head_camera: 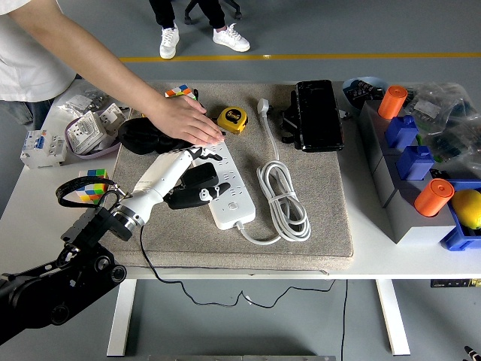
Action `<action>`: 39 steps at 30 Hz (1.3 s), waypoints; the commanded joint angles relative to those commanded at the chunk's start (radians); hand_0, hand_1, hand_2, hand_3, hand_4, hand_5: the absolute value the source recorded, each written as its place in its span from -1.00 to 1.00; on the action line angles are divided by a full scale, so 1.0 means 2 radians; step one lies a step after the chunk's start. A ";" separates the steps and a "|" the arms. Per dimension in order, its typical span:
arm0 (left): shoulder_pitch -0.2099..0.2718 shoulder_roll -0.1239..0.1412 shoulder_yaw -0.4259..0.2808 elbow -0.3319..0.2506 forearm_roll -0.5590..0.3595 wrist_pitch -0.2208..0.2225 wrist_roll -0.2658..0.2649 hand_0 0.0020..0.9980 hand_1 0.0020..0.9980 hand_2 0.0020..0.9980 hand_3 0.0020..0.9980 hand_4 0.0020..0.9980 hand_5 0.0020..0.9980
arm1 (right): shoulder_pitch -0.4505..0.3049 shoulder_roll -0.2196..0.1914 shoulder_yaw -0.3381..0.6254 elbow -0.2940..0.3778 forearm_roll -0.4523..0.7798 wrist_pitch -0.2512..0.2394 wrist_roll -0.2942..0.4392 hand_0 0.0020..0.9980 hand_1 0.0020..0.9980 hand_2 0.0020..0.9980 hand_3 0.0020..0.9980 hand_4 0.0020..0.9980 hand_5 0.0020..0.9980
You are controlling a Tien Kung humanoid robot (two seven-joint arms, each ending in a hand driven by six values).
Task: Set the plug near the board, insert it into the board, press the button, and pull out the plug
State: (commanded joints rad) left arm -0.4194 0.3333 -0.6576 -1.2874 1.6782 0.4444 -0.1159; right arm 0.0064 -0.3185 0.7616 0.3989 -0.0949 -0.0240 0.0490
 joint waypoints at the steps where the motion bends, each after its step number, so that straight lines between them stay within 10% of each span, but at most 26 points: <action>1: 0.004 0.005 -0.001 -0.015 -0.002 -0.004 0.006 0.42 0.49 0.49 0.42 0.69 0.36 | 0.000 0.000 0.000 0.000 0.000 0.000 0.000 0.23 0.34 0.35 0.13 0.70 -0.01; 2: 0.006 0.008 -0.002 -0.027 -0.004 -0.007 0.011 -0.14 0.11 0.21 0.36 0.71 0.14 | 0.000 0.000 0.001 0.000 0.000 0.000 0.000 0.24 0.34 0.35 0.13 0.70 -0.02; 8: 0.018 0.022 -0.021 -0.097 -0.012 -0.077 0.102 -0.14 0.11 0.21 0.36 0.71 0.14 | -0.001 0.000 0.001 0.000 -0.001 0.001 -0.001 0.24 0.34 0.35 0.13 0.70 -0.02; 9: 0.017 0.022 -0.023 -0.106 -0.008 -0.093 0.120 -0.67 -0.56 -0.36 0.30 0.69 -0.43 | -0.001 0.000 0.001 0.000 -0.001 0.001 -0.002 0.24 0.34 0.35 0.13 0.70 -0.02; 14: 0.008 0.023 -0.026 -0.136 0.005 -0.170 0.200 -0.67 -0.56 -0.36 0.30 0.69 -0.43 | 0.000 -0.001 0.000 0.000 -0.002 0.001 -0.002 0.24 0.34 0.35 0.13 0.70 -0.02; 15: 0.004 0.023 -0.023 -0.138 0.005 -0.183 0.208 -0.84 -0.80 -0.64 0.72 0.38 -1.00 | 0.000 -0.001 0.000 0.001 -0.002 0.001 -0.002 0.23 0.34 0.35 0.13 0.69 -0.02; 22: -0.015 0.018 -0.008 -0.139 -0.009 -0.233 0.240 -0.89 -0.83 -0.70 0.83 0.54 -1.00 | 0.000 -0.001 0.000 0.000 -0.001 0.001 -0.002 0.24 0.34 0.35 0.13 0.69 -0.02; 39: -0.032 0.011 0.024 -0.098 -0.016 -0.264 0.254 -0.92 -0.83 -0.70 0.79 0.58 -1.00 | -0.001 -0.002 -0.002 0.000 0.000 0.002 -0.001 0.23 0.34 0.35 0.12 0.69 -0.02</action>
State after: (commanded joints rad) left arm -0.4842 0.3559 -0.6094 -1.4833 1.6467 -0.0839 0.3925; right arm 0.0049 -0.3227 0.7583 0.3998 -0.0953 -0.0208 0.0461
